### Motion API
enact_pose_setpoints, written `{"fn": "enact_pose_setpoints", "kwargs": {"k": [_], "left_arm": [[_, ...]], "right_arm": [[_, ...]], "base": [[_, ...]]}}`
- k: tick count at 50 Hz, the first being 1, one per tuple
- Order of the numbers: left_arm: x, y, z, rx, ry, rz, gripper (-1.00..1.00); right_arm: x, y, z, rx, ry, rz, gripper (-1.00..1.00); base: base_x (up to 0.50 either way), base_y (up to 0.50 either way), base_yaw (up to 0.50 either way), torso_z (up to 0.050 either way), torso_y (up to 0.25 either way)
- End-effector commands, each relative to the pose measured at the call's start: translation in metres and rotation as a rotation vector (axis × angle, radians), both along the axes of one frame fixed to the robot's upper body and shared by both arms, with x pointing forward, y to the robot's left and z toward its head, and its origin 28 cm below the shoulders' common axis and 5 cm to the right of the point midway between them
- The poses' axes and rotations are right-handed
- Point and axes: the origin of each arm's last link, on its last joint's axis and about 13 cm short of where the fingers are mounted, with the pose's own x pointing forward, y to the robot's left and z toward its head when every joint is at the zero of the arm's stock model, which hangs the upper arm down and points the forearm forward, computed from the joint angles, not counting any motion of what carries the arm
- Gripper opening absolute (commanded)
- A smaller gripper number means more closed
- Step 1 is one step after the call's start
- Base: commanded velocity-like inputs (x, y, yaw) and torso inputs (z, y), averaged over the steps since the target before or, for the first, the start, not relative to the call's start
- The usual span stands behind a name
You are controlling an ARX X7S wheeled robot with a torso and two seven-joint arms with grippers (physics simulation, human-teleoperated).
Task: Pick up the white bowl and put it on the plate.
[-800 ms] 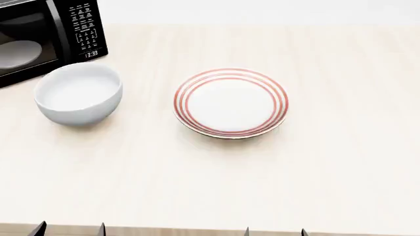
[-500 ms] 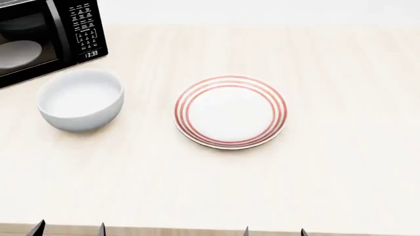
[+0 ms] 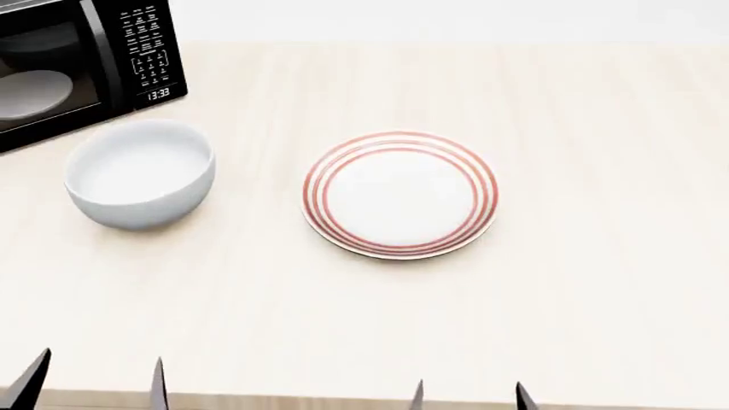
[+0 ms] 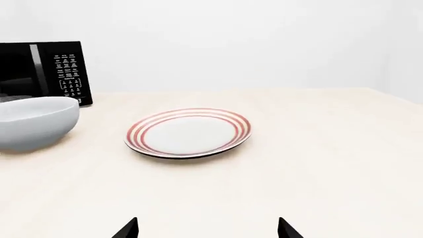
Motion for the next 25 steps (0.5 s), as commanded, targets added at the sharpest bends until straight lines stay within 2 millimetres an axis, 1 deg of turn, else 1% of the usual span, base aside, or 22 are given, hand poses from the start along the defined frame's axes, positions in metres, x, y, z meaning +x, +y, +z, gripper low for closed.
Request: {"fn": "enact_pose_setpoints", "kwargs": {"k": [1, 5, 7, 10, 13, 19, 23, 25], "left_arm": [[0.003, 0.012, 0.027, 0.01, -0.102, 0.101, 1.0], [-0.002, 0.015, 0.042, -0.008, -0.134, 0.122, 1.0], [-0.006, 0.014, 0.048, 0.015, -0.161, 0.121, 1.0], [-0.013, 0.012, 0.061, 0.003, -0.194, 0.109, 1.0], [-0.018, 0.011, 0.071, -0.002, -0.22, 0.104, 1.0], [-0.023, 0.011, 0.083, -0.016, -0.251, 0.102, 1.0], [-0.023, 0.012, 0.085, -0.016, -0.26, 0.106, 1.0], [-0.023, 0.012, 0.085, -0.016, -0.261, 0.104, 1.0]], "right_arm": [[-0.013, 0.002, 0.04, -0.026, -0.106, -0.018, 1.0], [-0.017, 0.001, 0.052, -0.036, -0.146, -0.024, 1.0], [-0.02, 0.001, 0.059, -0.035, -0.166, -0.02, 1.0], [-0.024, 0.002, 0.071, -0.045, -0.203, -0.02, 1.0], [-0.027, 0.002, 0.079, -0.045, -0.224, -0.019, 1.0], [-0.031, 0.004, 0.086, -0.05, -0.256, -0.011, 1.0], [-0.032, 0.004, 0.088, -0.038, -0.275, 0.0, 1.0], [-0.034, 0.004, 0.089, -0.031, -0.29, 0.02, 1.0]], "base": [[0.0, 0.0, 0.0, 0.0, 0.0], [0.0, 0.0, 0.0, 0.0, 0.0], [0.0, 0.0, 0.0, 0.0, 0.0], [0.0, 0.0, 0.0, 0.0, 0.0], [0.0, 0.0, 0.0, 0.0, 0.0], [0.0, 0.0, 0.0, 0.0, 0.0], [0.01, 0.0, 0.0, 0.0, 0.0], [0.23, 0.0, 0.0, 0.0, 0.0]]}}
